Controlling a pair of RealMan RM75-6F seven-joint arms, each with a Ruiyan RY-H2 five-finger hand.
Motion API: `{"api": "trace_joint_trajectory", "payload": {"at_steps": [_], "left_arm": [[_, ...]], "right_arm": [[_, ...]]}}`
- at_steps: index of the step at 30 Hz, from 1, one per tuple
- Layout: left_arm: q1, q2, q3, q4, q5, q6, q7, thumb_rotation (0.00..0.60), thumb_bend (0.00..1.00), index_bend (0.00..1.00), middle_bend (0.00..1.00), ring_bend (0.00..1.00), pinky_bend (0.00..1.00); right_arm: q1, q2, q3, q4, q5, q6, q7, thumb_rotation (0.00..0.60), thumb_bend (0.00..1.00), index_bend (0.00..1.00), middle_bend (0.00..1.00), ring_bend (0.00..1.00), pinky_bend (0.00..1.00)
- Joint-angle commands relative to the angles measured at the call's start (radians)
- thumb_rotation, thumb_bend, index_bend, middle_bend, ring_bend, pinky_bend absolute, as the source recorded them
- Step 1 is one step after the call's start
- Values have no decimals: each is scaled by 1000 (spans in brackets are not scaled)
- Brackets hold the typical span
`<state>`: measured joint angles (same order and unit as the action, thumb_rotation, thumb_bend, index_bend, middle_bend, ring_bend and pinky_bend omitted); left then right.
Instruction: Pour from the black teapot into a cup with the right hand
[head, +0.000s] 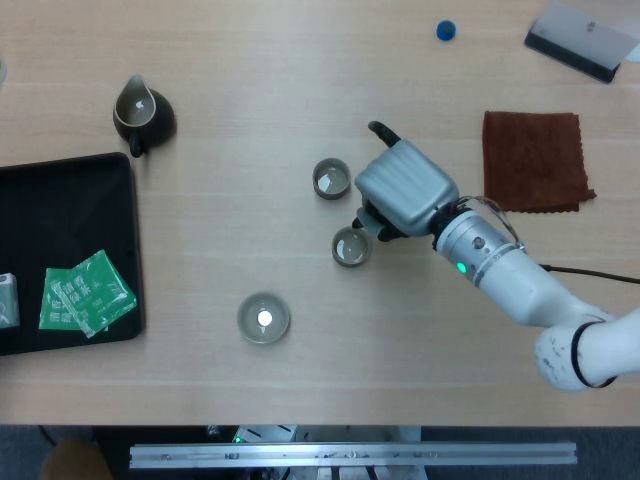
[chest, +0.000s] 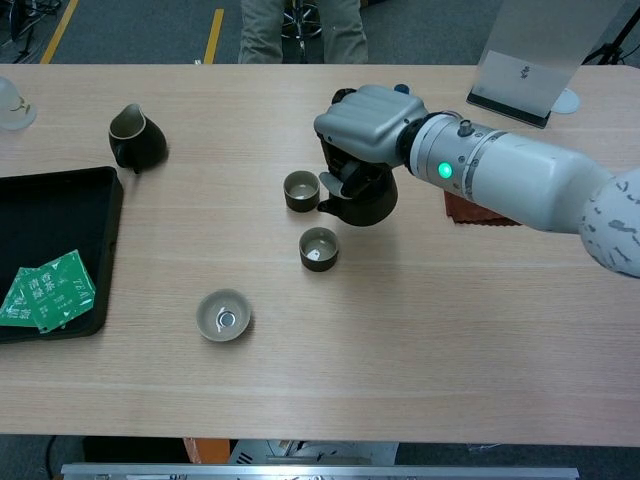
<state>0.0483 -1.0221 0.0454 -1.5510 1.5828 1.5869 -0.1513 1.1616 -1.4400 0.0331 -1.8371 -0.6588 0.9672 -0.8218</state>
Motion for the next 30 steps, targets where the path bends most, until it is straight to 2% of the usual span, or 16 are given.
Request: {"api": "trace_joint_trajectory", "payload": {"at_steps": [1,30], "left_arm": [[2,-1,0,1,1,2,-2,600,379,132,180,8,45],[18,-14,2,23,-4,12,-16,600,379,132,180,8,45]], "right_arm": [[16,-18,-11,5,11,10,-36,408,527,966,902,878,83],[64,-71,-48,11,16,60,-200,410,526,966,901,878,82]]}}
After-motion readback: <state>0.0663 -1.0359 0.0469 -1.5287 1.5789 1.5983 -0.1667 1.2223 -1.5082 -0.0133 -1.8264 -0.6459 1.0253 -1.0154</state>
